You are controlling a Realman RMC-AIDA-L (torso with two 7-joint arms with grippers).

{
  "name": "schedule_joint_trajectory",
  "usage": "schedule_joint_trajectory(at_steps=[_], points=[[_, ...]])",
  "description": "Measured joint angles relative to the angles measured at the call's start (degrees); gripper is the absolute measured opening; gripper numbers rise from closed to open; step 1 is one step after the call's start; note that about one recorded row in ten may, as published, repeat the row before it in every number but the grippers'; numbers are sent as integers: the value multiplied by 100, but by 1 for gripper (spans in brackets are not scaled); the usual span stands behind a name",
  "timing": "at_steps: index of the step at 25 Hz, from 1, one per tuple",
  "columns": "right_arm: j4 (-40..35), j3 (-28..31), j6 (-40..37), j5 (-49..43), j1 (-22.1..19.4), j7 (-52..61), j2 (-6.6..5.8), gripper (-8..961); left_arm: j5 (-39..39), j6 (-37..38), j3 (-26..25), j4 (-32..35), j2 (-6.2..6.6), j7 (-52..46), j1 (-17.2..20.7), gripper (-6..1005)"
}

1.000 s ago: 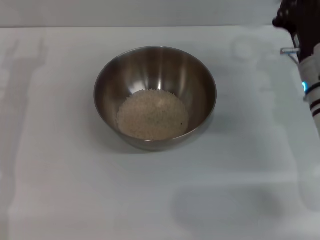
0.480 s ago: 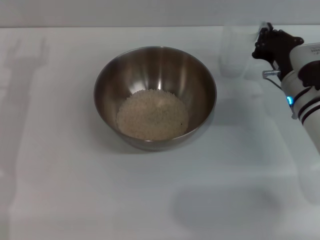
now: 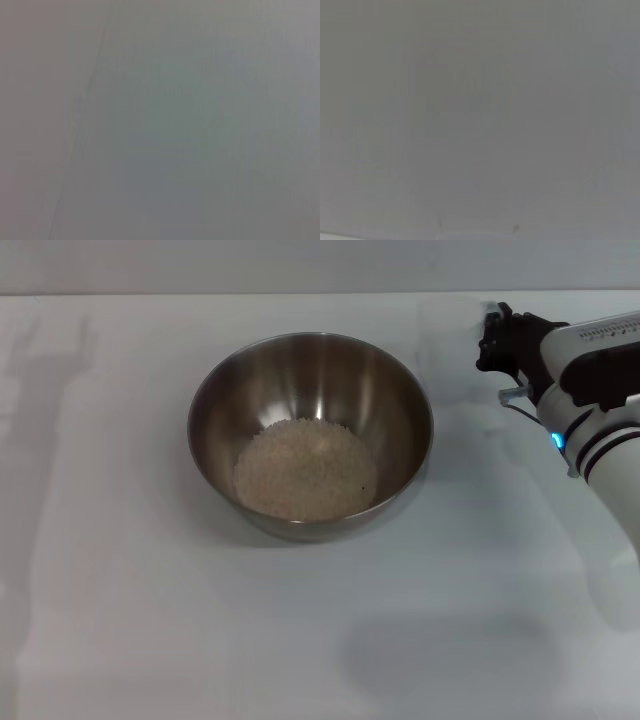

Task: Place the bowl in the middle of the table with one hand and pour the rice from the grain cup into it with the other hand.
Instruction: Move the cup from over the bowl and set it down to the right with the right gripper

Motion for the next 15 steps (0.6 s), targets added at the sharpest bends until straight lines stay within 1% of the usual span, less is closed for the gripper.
schedule_joint_trajectory(at_steps=[6, 15], points=[[-24, 1, 216, -45, 115, -3, -11, 85, 0, 30, -25, 6, 0, 0, 7, 638], [-153, 2, 283, -209, 158, 28, -15, 224, 0, 43, -28, 18, -8, 0, 7, 638]])
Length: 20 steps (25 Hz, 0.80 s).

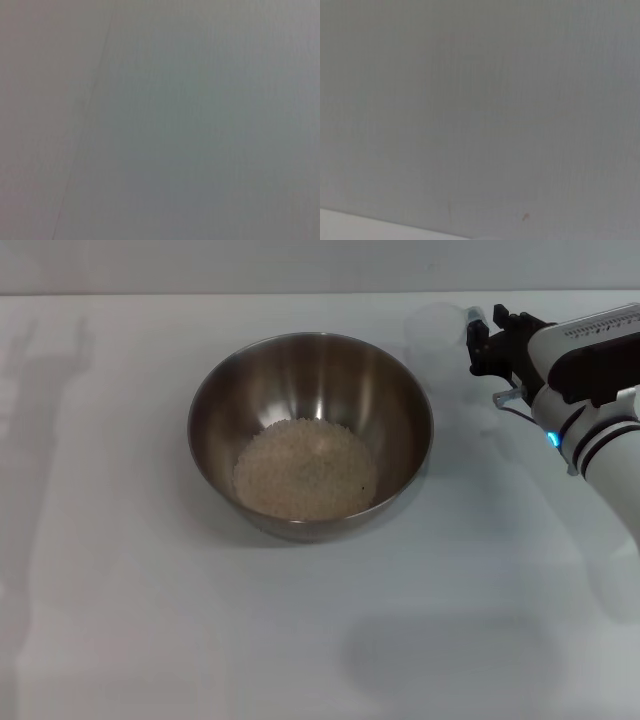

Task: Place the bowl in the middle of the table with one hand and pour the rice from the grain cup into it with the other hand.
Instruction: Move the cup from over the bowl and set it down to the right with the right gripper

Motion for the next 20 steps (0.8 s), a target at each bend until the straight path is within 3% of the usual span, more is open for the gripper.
schedule_joint_trajectory(at_steps=[3, 20], points=[[-9, 0, 71, -82, -18, 6, 0, 270, 0, 0, 0, -1, -1, 0, 0, 638], [-25, -35, -296, -147, -471, -23, 9, 275, 0, 21, 45, -84, -1, 0, 39, 638]])
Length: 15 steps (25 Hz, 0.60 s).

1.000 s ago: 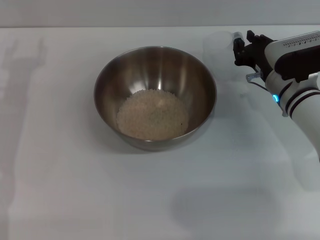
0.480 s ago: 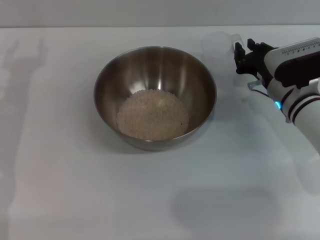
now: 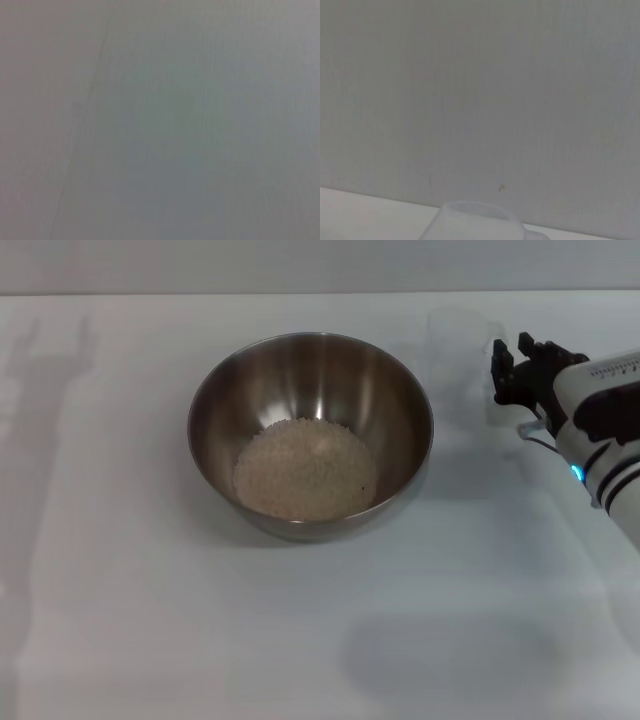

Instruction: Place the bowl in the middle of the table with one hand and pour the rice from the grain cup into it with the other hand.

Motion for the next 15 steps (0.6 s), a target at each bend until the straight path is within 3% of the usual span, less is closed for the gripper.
schedule_joint_trajectory(at_steps=[9, 15], points=[[38, -541, -619, -18, -313, 2, 6, 275, 1, 40, 71, -54, 0, 0, 74, 638], [63, -743, -2334, -54, -875, 8, -16, 283, 0, 18, 78, -4, 6, 0, 169, 638]])
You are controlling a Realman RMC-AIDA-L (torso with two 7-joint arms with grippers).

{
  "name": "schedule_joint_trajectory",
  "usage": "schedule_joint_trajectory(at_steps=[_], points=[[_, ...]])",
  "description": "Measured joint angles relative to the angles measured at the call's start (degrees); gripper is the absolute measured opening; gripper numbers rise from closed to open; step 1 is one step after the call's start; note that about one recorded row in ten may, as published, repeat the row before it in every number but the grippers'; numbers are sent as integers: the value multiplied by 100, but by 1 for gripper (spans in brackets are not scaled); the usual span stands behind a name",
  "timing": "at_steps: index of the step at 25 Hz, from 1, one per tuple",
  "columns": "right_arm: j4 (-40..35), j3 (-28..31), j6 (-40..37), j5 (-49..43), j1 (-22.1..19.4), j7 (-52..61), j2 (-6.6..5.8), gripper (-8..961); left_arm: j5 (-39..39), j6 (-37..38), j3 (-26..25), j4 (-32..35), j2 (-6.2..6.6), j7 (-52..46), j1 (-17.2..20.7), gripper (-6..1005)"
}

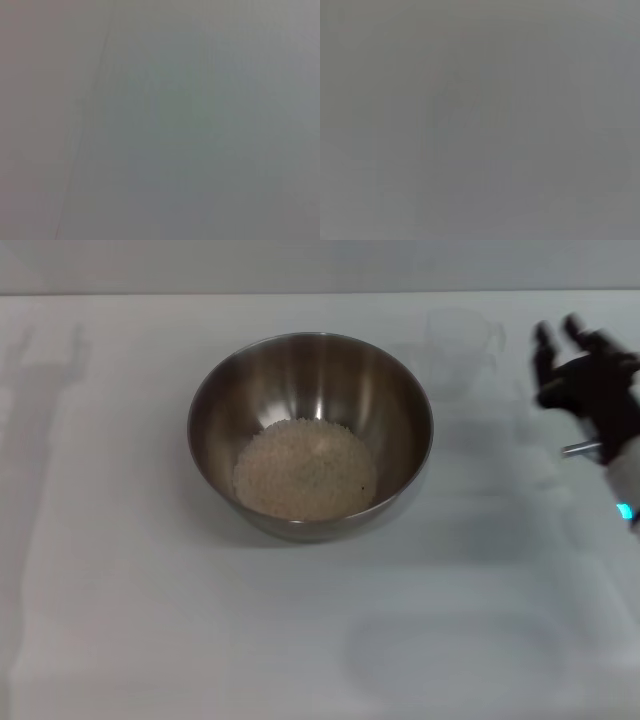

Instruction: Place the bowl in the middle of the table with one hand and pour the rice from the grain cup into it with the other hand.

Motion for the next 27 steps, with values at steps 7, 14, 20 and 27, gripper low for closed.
schedule_joint_trajectory(at_steps=[7, 14, 20, 27], points=[[-312, 406, -1475, 25, 206, 553, -11, 293, 1, -15, 120, 132, -6, -4, 63, 638], [-584, 880, -2002, 37, 612, 698, -27, 400, 1, 4, 232, 266, -15, -10, 229, 638], [-637, 1082, -2037, 53, 794, 642, -31, 580, 0, 47, 232, 386, -20, -96, 261, 638], [-710, 1306, -1960, 60, 903, 571, -22, 659, 1, 82, 228, 475, -23, -66, 185, 638]])
